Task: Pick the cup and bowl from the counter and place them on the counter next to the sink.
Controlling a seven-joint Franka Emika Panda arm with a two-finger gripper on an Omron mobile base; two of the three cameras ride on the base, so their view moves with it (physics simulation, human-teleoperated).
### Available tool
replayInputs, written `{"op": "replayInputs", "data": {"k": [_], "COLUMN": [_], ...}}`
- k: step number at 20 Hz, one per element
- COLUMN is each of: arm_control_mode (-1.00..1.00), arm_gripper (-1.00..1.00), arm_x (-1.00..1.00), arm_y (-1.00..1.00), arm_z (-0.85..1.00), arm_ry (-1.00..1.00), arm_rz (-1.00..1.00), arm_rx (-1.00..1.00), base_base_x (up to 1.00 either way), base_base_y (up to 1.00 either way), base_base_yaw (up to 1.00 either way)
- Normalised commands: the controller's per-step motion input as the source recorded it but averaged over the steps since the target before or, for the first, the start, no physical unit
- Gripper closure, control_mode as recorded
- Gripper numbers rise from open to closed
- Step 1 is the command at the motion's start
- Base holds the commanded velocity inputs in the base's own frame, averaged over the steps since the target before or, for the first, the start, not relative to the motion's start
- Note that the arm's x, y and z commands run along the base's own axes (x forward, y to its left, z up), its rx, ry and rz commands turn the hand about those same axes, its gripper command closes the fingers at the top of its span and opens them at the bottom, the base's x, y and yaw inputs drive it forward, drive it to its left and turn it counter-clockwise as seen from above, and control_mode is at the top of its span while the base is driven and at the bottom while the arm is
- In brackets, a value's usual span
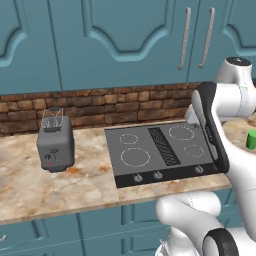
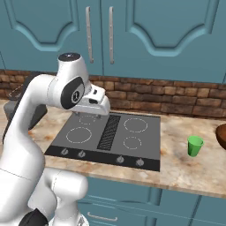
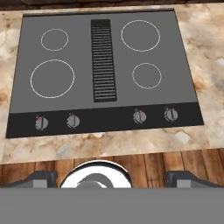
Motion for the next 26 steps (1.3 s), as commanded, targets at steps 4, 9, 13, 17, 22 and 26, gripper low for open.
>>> {"op": "replayInputs", "data": {"k": [4,9,13,17,22,26], "arm_control_mode": [-1.0,-1.0,-1.0,-1.0,-1.0,-1.0], "arm_gripper": [-1.0,-1.0,-1.0,-1.0,-1.0,-1.0], "arm_x": [0.0,0.0,0.0,0.0,0.0,0.01], "arm_y": [-0.54,-0.58,-0.56,-0.5,-0.5,-0.56], "arm_z": [0.0,0.0,-0.08,-0.22,-0.32,-0.24], "arm_ry": [0.04,0.0,0.0,0.0,0.0,0.0], "arm_rz": [-0.04,-0.04,-0.03,-0.01,0.0,0.0], "arm_rx": [0.0,0.0,0.0,0.0,0.0,0.0], "base_base_x": [0.0,0.0,0.0,0.0,0.0,0.0], "base_base_y": [0.0,0.0,0.0,0.0,0.0,0.0], "base_base_yaw": [0.0,0.0,0.0,0.0,0.0,0.0]}}
